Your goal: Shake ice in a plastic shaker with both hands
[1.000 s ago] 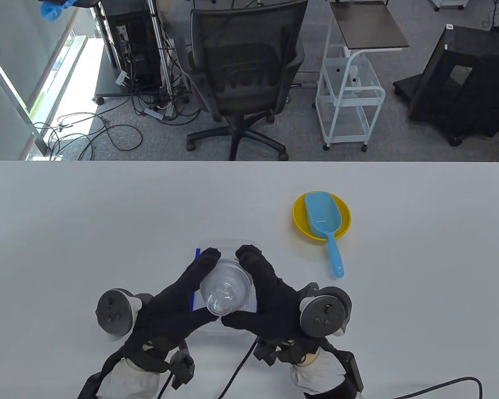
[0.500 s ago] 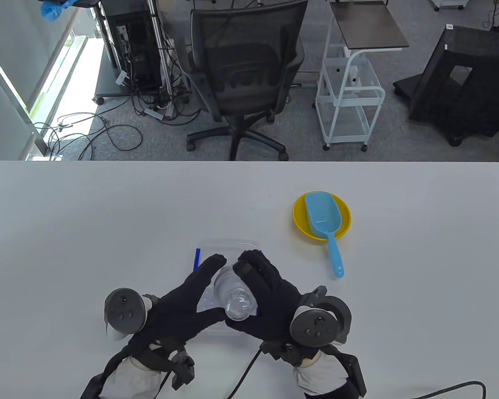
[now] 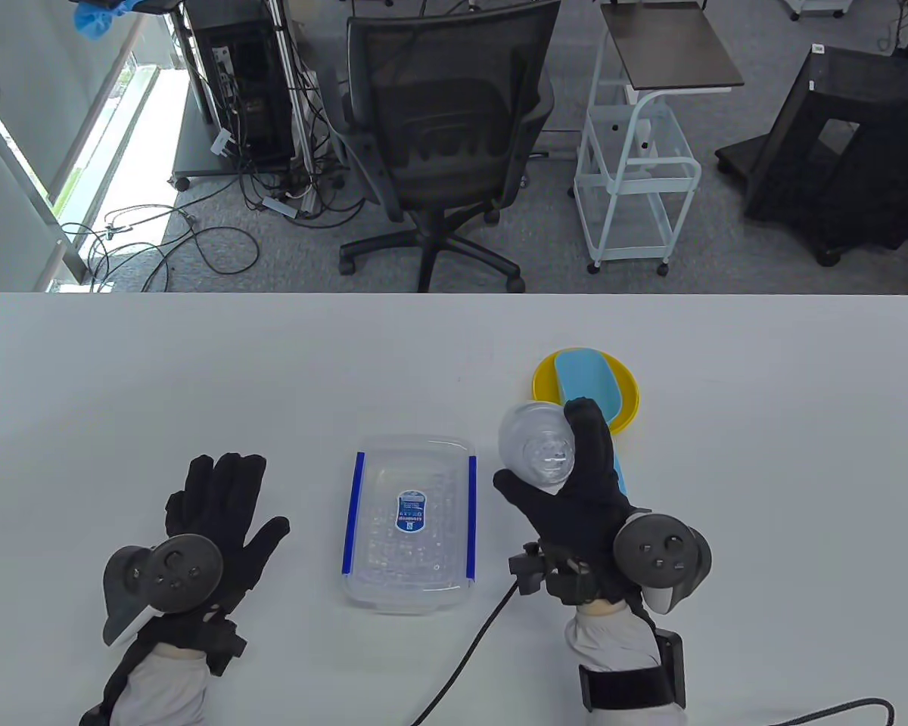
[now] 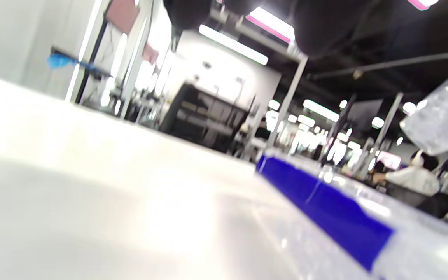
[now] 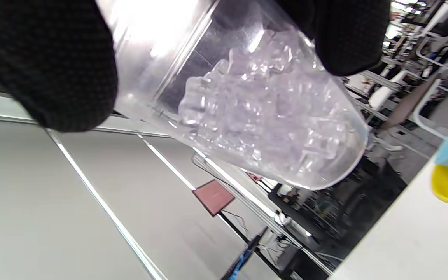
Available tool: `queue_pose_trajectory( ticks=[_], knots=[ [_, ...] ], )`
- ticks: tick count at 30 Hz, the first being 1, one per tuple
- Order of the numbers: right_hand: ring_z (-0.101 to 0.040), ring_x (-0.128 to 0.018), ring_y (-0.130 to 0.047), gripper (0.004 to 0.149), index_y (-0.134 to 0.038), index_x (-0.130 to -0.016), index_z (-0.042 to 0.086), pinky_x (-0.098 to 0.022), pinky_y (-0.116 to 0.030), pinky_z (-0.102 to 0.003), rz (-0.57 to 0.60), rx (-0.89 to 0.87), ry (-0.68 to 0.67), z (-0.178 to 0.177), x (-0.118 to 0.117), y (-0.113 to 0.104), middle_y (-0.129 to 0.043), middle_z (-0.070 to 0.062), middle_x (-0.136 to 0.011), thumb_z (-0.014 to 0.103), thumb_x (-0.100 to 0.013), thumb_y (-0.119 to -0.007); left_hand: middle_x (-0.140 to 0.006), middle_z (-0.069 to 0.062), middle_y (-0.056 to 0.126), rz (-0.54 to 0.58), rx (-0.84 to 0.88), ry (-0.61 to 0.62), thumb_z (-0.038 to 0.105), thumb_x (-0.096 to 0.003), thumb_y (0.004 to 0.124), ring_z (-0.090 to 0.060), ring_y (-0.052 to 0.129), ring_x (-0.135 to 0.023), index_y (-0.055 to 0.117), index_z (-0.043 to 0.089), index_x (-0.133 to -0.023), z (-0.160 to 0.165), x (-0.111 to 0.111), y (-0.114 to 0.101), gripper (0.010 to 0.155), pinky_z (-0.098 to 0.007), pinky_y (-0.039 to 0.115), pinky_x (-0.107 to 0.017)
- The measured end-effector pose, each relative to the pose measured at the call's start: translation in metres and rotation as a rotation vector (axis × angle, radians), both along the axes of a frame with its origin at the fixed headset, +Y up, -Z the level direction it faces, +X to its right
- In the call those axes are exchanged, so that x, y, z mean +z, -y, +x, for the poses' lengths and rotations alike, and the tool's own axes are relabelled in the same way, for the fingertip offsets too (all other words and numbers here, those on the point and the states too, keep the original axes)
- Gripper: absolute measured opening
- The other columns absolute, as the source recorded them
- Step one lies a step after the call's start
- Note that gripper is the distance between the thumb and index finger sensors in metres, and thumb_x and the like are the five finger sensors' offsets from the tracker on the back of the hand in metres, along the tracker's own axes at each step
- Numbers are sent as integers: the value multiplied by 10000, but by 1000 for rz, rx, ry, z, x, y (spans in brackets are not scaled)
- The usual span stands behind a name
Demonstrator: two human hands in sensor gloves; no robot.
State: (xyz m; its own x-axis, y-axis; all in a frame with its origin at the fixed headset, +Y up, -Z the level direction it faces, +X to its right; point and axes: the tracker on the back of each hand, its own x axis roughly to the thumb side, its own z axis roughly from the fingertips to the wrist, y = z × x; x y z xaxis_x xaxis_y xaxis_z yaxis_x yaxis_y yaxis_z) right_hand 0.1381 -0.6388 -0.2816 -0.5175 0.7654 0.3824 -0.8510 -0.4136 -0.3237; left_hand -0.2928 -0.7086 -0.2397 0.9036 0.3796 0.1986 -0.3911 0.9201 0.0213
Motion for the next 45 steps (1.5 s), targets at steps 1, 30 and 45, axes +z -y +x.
queue_pose_trajectory(
  ticks=[1, 30, 45],
  knots=[
    [-567, -990, -579, 1021, -334, -1081, 276, -561, -734, -685, -26, 10, 12, -1, -6, 0, -417, -184, -1129, 442, -366, -1045, -1263, -308, 419, -7, 10, 3, 523, -671, 679, -576, 272, -1115, 350, 142, -1255, 1, -1, 2, 771, -815, 352, -710],
    [-598, -971, -450, 1010, -180, -1062, 151, -622, -611, -684, -690, 209, 63, -22, -107, 59, -274, -262, -1117, 464, -442, -913, -1256, -318, 418, -113, 45, -7, 520, -680, 641, -584, 317, -1106, 415, 184, -1255, -4, -7, 20, 703, -807, 398, -705],
    [-553, -1030, -71, 986, -228, -1087, 283, -649, -184, -817, -358, 626, 97, 20, 6, 44, -119, -172, -1164, 487, -434, -938, -1270, -230, 15, -78, -130, -48, 722, -624, 576, -545, -76, -1047, 110, 280, -1252, 15, 1, 17, 899, -859, 131, -619]
  ],
)
